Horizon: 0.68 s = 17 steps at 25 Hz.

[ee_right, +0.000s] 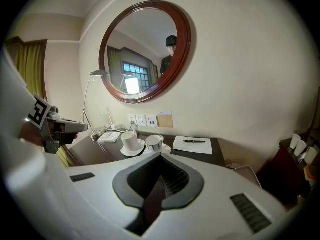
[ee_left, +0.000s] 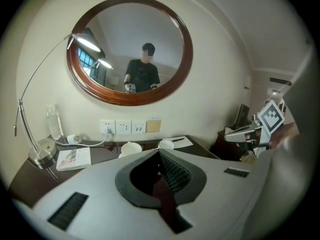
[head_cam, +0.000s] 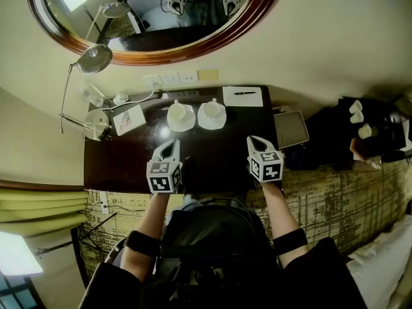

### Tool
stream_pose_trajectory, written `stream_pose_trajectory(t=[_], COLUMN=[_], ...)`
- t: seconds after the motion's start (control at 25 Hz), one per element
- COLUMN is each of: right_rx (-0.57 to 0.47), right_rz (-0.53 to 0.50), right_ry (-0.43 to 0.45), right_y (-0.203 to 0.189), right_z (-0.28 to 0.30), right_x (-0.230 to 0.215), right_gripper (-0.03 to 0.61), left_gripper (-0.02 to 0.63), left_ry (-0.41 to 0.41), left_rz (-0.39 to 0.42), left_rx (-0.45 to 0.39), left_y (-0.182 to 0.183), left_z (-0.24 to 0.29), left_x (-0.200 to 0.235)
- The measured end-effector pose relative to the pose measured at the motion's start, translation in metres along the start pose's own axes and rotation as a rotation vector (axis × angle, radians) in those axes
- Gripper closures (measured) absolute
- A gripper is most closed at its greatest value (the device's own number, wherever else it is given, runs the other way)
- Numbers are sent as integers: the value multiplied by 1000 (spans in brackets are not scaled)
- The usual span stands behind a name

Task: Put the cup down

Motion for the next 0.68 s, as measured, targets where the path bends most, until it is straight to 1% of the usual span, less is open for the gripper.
stream_pose_trajectory(t=[0.68], right_rx=[13], right_rz=[-1], right_ry=[3], right_y=[1], right_z=[11], right_x=[-5], right_gripper=[578], left_gripper=[614], left_ry=[-6], left_rz=[-8], left_rx=[4], left_y=[5], left_z=[10], left_x=[2])
Point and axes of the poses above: the fingertips, and each gripper's own axes: z forward along the fingers, x to its left, y out of its top, the point moved 10 cm from there along -z, backward along the fingers, and after that the axes turned 8 degrees about -y, right-handed, at the moved point
